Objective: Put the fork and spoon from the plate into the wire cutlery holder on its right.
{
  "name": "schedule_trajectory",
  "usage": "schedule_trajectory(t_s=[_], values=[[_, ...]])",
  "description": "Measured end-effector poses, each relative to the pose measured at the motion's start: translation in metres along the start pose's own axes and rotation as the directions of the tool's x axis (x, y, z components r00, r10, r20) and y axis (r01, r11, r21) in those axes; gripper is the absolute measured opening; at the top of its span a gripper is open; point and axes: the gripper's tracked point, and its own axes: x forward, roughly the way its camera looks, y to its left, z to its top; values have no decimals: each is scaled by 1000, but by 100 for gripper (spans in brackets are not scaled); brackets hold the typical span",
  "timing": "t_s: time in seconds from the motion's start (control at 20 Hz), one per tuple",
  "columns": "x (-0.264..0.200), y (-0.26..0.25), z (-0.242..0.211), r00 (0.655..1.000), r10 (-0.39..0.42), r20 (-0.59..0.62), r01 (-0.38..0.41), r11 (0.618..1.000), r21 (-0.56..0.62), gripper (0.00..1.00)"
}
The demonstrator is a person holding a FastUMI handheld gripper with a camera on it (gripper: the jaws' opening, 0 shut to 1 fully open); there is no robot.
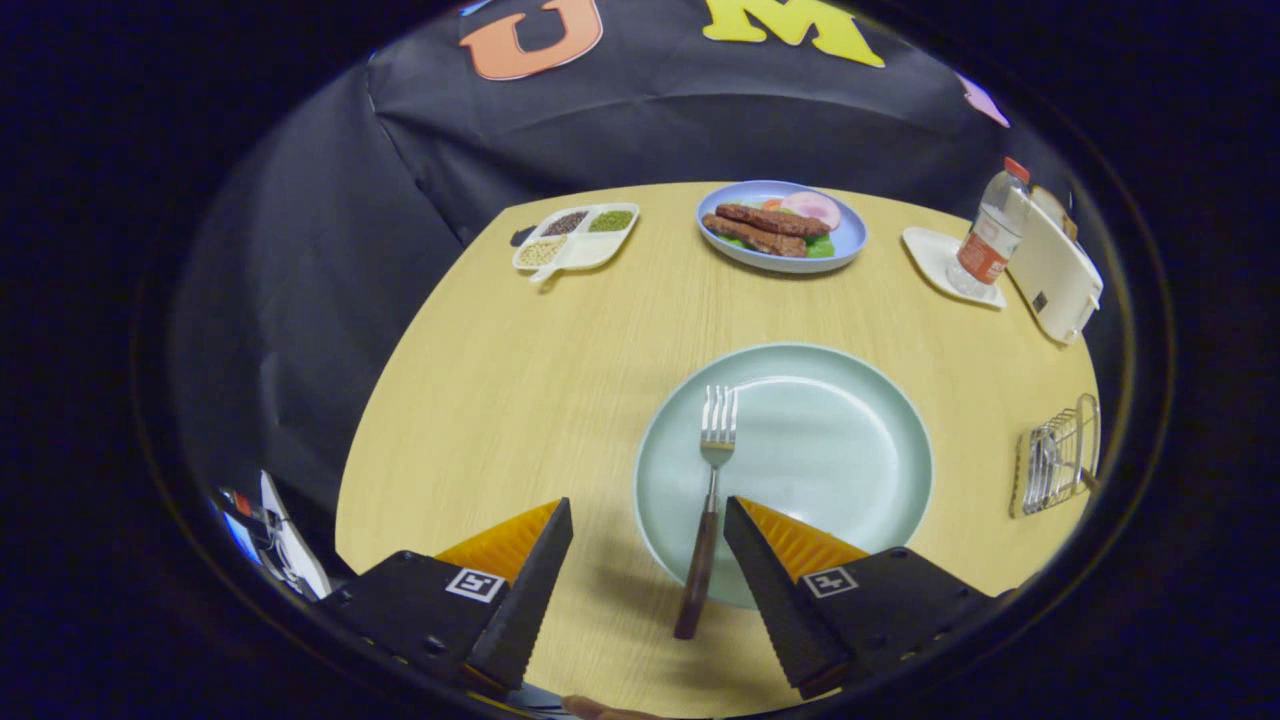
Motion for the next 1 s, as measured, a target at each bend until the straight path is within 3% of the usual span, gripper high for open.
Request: schedule_trajectory(t_s=[0.35, 0.4, 0.6, 0.75, 0.85, 1.0], values=[[14, -4, -10, 1000, -26, -7, 26, 999, 19, 92], [12, -7, -8, 999, -37, 5, 36, 999, 26, 83], [5, -24, -5, 996, -89, 23, 88, 995, 52, 83], [13, -26, -16, 995, -99, -19, 100, 992, 71, 68], [20, -25, -22, 994, -105, -37, 107, 991, 85, 67], [27, -20, -24, 994, -94, -57, 101, 987, 124, 50]])
